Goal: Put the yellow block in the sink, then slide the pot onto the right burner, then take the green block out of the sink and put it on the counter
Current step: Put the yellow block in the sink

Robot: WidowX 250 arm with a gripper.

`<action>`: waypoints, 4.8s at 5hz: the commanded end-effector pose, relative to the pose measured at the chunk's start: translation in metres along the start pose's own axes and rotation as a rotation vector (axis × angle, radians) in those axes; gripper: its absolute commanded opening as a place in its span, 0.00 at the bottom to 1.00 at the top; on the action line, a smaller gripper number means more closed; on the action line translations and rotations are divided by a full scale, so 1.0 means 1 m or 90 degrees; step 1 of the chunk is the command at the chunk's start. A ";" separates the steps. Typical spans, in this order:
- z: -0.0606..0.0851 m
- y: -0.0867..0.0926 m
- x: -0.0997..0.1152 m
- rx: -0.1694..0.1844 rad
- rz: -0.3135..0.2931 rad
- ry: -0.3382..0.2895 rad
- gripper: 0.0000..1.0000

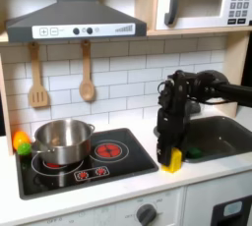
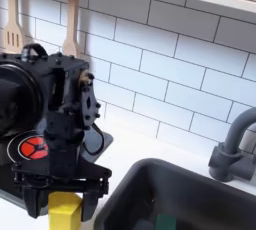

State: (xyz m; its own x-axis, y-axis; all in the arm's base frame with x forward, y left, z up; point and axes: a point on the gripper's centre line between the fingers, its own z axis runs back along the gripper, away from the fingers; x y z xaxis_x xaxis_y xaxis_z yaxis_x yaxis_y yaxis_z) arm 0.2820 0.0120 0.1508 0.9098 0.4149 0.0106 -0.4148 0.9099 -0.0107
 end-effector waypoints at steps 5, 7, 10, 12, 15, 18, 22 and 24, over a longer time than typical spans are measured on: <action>-0.001 -0.001 0.003 0.002 -0.010 -0.008 0.00; 0.010 -0.005 0.007 -0.015 -0.013 -0.015 0.00; 0.045 -0.018 0.007 -0.054 -0.032 -0.046 0.00; 0.058 -0.030 -0.005 -0.080 -0.043 -0.048 0.00; 0.074 -0.061 -0.022 -0.077 -0.108 -0.032 0.00; 0.097 -0.082 -0.033 -0.093 -0.124 -0.042 0.00; 0.084 -0.102 -0.038 -0.009 -0.169 0.000 0.00; 0.063 -0.081 -0.028 -0.006 -0.205 0.000 0.00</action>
State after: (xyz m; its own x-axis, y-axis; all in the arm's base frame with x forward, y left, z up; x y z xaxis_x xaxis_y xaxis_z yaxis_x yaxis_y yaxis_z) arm 0.2912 -0.0695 0.2099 0.9929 0.1191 0.0003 -0.1191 0.9928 -0.0083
